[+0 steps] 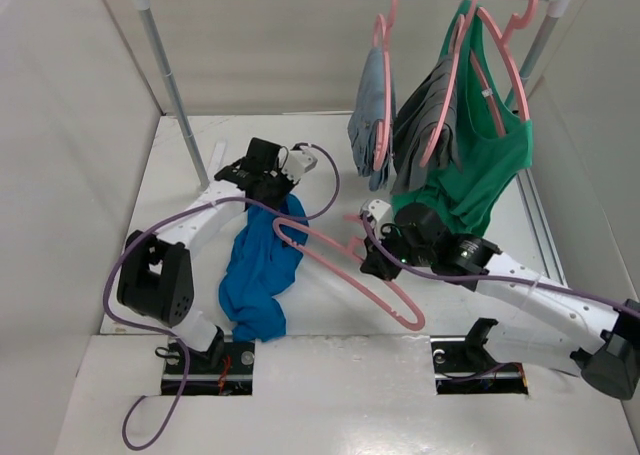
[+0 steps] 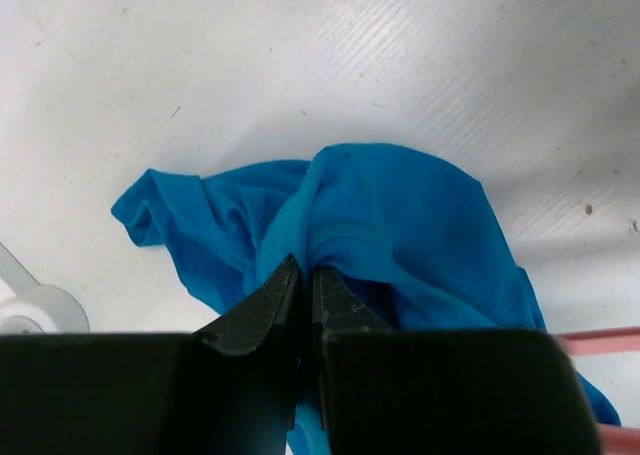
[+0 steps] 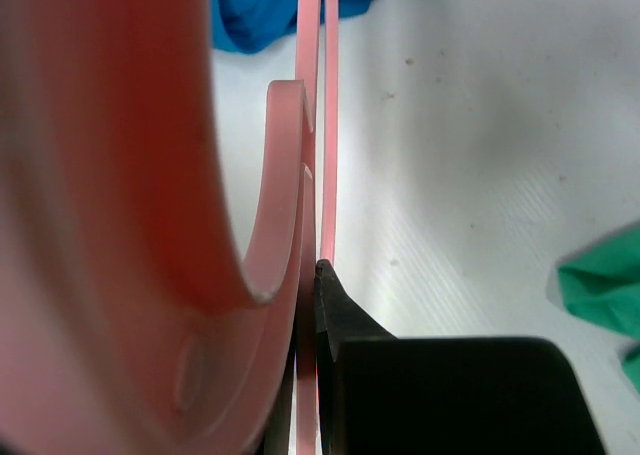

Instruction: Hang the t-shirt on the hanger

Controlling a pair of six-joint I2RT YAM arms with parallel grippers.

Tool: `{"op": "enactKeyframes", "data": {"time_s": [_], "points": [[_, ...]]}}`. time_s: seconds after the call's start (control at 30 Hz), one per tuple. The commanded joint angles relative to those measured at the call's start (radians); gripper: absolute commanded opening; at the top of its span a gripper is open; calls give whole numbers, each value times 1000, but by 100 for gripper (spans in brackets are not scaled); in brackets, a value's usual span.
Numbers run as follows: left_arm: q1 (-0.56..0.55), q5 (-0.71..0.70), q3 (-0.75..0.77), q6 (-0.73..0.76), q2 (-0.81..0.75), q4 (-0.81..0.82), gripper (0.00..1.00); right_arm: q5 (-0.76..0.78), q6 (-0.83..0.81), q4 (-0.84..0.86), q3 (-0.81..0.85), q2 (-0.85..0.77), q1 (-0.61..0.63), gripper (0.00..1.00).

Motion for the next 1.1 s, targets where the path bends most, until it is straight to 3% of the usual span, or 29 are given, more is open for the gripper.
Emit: {"op": "enactKeyframes", "data": {"time_s": [0.0,0.2,0.47,0.77,1.07], "points": [[-23,2,-35,-18,-93,0,0,-36,18,175,29,43,7,0],[-23,24,-55,-47,-154,-18,0,96,80,128,107,159,7,0],[-23,-42,-6,-23,-199,-78,0,90,86,29,265,292,-37,0],[-32,60,103,-79,-217,-124,0,112,118,278,276,245,-55,0],[-32,146,196,-140,-257,-174,0,104,126,502,328,361,-55,0]]}}
